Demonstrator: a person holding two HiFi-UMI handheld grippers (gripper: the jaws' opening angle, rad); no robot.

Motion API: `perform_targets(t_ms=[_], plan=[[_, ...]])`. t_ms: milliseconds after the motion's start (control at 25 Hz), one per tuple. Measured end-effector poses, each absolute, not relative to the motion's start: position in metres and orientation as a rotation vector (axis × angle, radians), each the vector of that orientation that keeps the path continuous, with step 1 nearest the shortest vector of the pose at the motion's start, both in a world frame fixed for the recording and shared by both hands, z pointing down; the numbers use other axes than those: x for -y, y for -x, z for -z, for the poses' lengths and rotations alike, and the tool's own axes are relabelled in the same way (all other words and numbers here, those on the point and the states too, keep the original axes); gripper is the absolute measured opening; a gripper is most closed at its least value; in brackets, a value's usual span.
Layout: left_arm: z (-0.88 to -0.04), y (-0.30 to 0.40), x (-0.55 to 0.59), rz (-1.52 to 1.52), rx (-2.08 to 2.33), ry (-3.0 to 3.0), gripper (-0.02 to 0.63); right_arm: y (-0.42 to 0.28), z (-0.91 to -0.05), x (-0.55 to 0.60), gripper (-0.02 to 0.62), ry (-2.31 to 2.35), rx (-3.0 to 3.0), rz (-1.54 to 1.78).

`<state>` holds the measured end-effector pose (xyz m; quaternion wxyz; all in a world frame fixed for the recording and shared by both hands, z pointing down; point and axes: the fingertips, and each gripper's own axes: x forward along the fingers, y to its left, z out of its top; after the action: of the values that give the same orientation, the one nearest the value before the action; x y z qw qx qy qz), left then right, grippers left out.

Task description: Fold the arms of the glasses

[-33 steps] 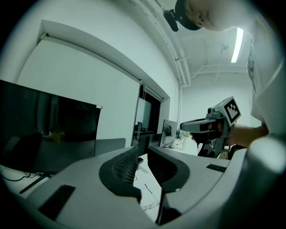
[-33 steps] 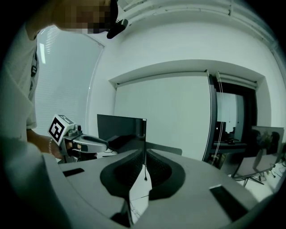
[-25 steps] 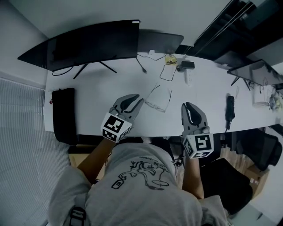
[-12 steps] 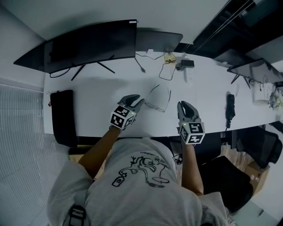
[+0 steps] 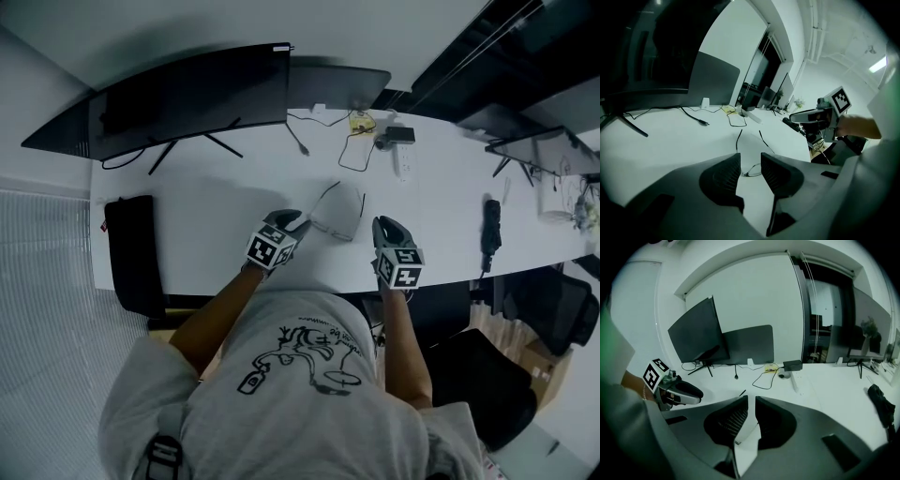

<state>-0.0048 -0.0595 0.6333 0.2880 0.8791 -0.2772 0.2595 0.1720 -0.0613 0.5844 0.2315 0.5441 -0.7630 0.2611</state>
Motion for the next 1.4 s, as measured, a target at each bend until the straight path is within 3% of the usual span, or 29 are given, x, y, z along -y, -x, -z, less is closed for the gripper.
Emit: perform_targets(t_ms=[640,1400], plan=[[-0.670,0.001,0.074,-0.690,0.698,-2.322,0.156,-0.187,-0.695,0.086,0.054,-1.401,1.905,-0.761],[-0.686,-0.014,0.062,-0.757,0.592,-2.348,0.193,-0.178,-0.720,0.093,0.055,-1.347,1.906,-0.762]])
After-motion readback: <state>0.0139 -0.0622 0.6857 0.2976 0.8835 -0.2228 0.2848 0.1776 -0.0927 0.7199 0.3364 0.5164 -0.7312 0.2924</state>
